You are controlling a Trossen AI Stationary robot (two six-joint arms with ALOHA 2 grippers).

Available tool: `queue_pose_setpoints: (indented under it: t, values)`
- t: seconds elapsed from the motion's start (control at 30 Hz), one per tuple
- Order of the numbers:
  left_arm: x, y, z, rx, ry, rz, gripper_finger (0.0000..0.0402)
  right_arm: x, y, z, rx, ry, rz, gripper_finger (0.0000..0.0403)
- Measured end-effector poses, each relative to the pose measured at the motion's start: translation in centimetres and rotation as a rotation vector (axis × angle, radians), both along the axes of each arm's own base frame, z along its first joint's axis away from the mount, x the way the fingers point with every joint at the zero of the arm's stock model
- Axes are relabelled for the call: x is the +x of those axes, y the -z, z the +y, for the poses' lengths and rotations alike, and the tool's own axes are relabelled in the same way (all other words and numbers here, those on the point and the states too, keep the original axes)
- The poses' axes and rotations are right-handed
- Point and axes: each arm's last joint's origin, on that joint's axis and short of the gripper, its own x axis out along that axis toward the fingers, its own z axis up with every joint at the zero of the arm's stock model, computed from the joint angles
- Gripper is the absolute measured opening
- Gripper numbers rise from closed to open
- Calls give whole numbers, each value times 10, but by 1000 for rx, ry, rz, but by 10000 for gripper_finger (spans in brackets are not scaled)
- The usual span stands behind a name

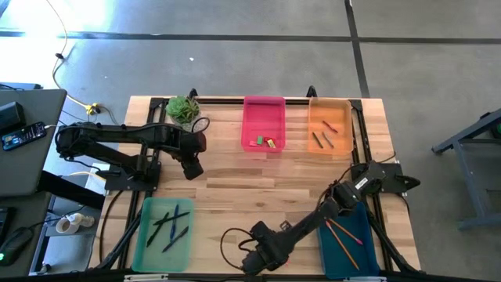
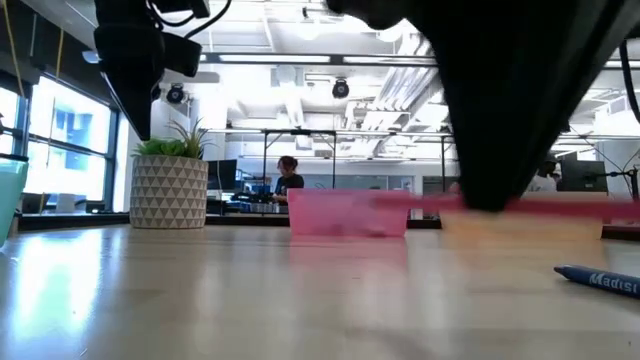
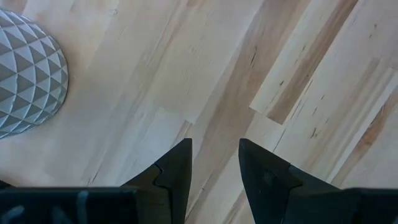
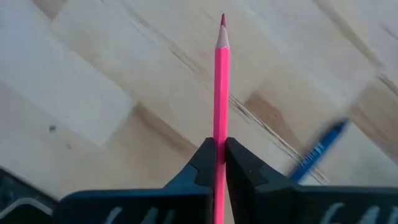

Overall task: Sort crayons/erasers/pens/pencils in bins
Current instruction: Put the pink color pencil into the blue bin

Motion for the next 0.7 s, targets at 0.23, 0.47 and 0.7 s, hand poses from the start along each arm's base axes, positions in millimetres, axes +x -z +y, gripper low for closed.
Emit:
queue_pose_setpoints:
  t: [0.23, 0.47, 0.7]
  values:
    - [1, 0, -2, 1, 9, -3, 119, -19, -24, 5, -88, -7, -34, 3]
    - [1, 0, -2, 3, 9, -8, 119, -33, -45, -1, -148, 11, -42, 2]
    - [1, 0, -1, 18, 5, -5, 119, -45, -57, -14, -181, 17, -44, 2]
